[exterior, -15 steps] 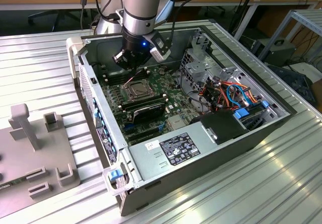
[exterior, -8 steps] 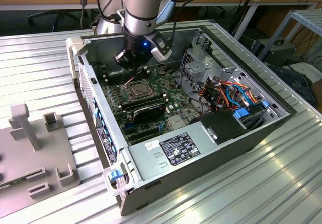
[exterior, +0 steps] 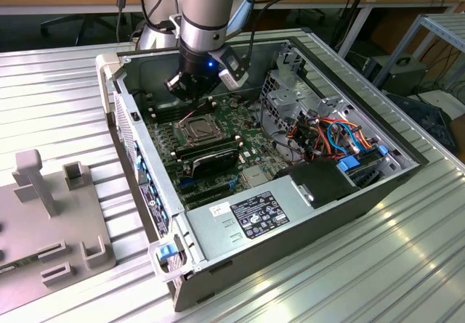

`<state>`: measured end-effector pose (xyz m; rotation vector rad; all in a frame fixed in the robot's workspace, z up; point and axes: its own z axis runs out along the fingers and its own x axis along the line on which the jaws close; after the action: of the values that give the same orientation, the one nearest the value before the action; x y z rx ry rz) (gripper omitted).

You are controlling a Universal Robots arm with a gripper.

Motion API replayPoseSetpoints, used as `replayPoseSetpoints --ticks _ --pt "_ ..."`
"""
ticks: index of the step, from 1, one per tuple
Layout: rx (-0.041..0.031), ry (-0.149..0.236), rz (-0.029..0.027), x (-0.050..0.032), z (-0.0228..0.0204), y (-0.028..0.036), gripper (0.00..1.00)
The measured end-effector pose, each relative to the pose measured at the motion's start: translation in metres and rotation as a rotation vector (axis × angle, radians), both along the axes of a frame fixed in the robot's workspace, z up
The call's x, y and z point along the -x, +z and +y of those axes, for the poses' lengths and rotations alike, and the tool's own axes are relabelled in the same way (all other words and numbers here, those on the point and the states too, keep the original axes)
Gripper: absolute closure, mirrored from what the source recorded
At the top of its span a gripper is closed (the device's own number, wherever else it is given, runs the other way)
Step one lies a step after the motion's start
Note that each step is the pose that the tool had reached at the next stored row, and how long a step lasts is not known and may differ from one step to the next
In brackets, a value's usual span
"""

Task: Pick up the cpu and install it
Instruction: 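Install the first cpu locking lever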

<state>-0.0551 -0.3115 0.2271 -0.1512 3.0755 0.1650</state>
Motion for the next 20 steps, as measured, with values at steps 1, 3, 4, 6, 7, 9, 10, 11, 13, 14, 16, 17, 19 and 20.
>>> replayPoseSetpoints --ticks 1,3,4,6,7,9,10,11,13,14,16,17,19,20 --pt "0.0000 0.000 0.0000 0.0000 0.0000 -0.0004 0.89" --pt "0.0000 0.000 0.0000 0.0000 0.0000 -0.0010 0.89" --pt "0.0000 0.000 0.0001 -0.0001 0.0000 -0.0012 0.89" --pt "0.0000 0.000 0.0000 -0.0003 0.0000 -0.0018 0.89" --pt "0.0000 0.000 0.0000 -0.0004 0.0000 -0.0021 0.89" --pt "0.0000 0.000 0.0000 -0.0009 0.0000 -0.0030 0.89" --pt "-0.0001 0.000 -0.0001 -0.0011 0.0000 -0.0037 0.89" --pt "0.0000 0.000 0.0000 -0.0011 0.0000 -0.0040 0.89" --pt "0.0000 0.000 0.0000 -0.0013 0.0000 -0.0048 0.89" --pt "0.0000 0.000 0.0001 -0.0014 0.0000 -0.0051 0.89" --pt "0.0002 0.000 0.0001 -0.0017 0.0001 -0.0056 0.89" --pt "0.0001 0.000 0.0000 -0.0017 0.0001 -0.0057 0.89" --pt "0.0000 0.000 0.0000 -0.0018 0.0001 -0.0057 0.89" --pt "0.0000 0.000 0.0000 -0.0018 0.0001 -0.0058 0.89"
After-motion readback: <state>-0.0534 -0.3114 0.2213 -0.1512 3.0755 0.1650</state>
